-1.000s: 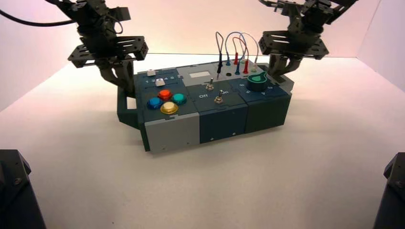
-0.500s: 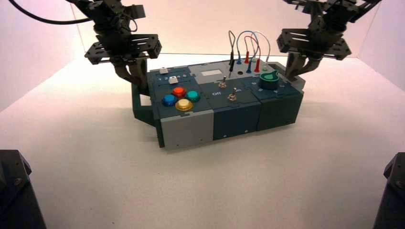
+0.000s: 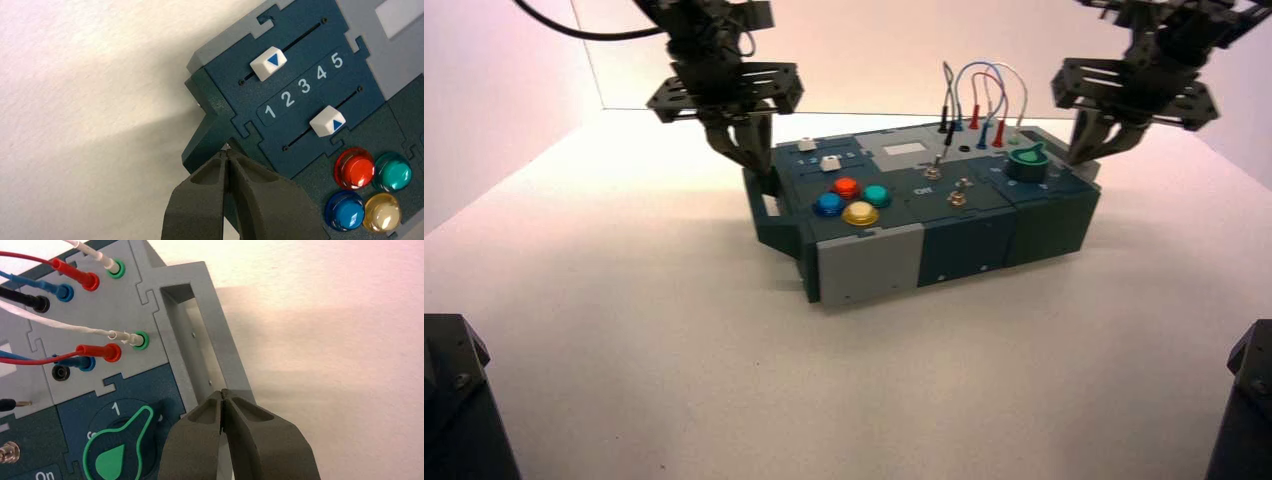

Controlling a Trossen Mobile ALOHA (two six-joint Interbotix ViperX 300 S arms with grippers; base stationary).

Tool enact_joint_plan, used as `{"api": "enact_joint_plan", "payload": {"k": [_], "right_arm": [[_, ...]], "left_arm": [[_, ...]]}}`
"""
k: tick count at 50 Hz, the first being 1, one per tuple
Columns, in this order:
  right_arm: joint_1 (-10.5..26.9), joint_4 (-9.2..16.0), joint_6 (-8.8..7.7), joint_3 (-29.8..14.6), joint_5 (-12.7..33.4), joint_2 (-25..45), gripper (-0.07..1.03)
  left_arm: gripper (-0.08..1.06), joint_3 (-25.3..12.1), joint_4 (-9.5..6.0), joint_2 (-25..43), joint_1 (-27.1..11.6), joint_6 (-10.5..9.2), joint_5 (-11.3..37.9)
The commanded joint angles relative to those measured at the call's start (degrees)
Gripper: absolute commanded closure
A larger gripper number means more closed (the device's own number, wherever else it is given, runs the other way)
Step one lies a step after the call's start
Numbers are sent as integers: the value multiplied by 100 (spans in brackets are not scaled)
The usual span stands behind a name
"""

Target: Move the box to the right.

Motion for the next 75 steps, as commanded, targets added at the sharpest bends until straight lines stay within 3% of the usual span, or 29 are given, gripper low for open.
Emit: {"api": "enact_joint_plan", "payload": {"k": [1, 10, 18, 50, 75], "right_arm": [[-694, -35, 26, 97, -237, -229, 98], [-984, -26, 53, 246, -308, -431, 98], [-967, -26, 53, 229, -299, -448, 98], [-70, -26, 26, 79, -237, -492, 99], [35, -26, 18, -193, -246, 97, 99]], "left_arm": [[101, -70, 26, 62, -9, 26, 44], [101, -123, 26, 141, -44, 26, 70], [101, -193, -9, 149, -105, 26, 53], [101, -290, 18, 229, -105, 44, 9], [101, -387, -9, 229, -114, 35, 9]]}}
